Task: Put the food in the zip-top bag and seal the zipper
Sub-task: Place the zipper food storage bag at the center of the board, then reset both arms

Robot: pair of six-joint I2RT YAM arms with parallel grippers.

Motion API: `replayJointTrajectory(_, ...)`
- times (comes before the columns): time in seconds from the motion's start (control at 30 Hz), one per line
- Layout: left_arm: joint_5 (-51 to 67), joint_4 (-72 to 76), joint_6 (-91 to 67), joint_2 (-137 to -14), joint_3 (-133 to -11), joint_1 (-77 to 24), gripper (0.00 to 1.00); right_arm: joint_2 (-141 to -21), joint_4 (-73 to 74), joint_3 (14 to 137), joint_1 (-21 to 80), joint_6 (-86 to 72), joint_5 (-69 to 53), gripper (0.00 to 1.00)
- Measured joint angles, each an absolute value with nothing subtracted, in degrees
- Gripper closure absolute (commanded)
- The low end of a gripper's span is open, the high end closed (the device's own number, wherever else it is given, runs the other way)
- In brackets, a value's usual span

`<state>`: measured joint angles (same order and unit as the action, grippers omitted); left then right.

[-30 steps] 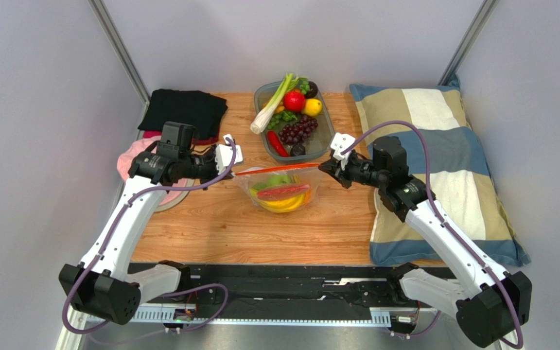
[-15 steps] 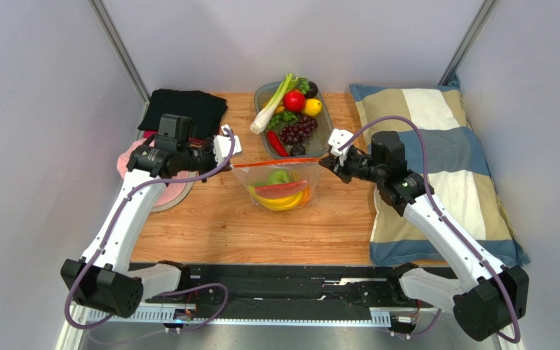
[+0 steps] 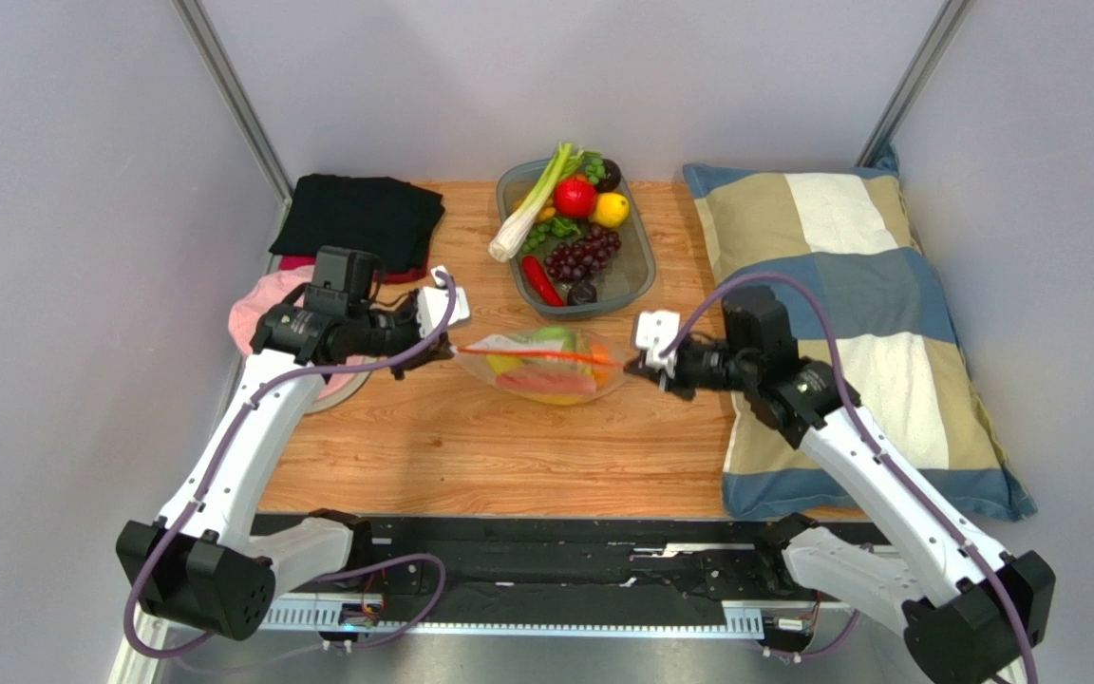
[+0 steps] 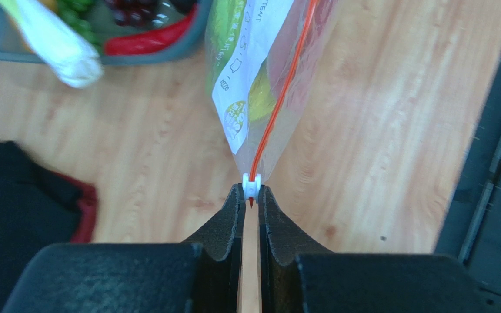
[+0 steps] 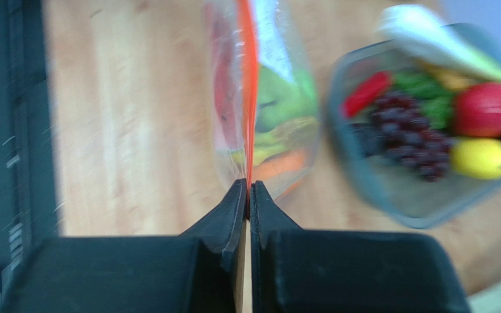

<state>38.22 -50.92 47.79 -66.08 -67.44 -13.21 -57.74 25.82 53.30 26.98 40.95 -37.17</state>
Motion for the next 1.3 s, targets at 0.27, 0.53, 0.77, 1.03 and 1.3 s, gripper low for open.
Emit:
replayJointTrajectory(0.27,42.2,-60.4,48.3,-60.8,-57.6,-20.3,0.12,-50.0,44.7,45.7,37.6,44.2,-38.9,0.14)
replayJointTrajectory(0.53,44.7,-69.4,44.8,-52.7,-60.4,-20.2,0.01,-46.4,46.1,50.8,37.8,34.5,-36.1,0.06)
replayJointTrajectory(0.77,44.8,-65.4,27.0,-57.3,-75.5,-16.3,0.01,-51.5,37.5,60.0,36.5,19.1,-26.6,0.00)
replayJointTrajectory(1.03,42.4,-58.6,8.9,-79.3,-97.9,-6.9,0.01,-71.2,33.1,77.9,17.1,1.0,-24.4,0.00)
replayJointTrajectory(1.3,39.9,-56.4,-1.2,-89.9,-100.2,4.9,0.01,-81.9,32.9,81.8,1.4,-5.3,-24.9,0.00)
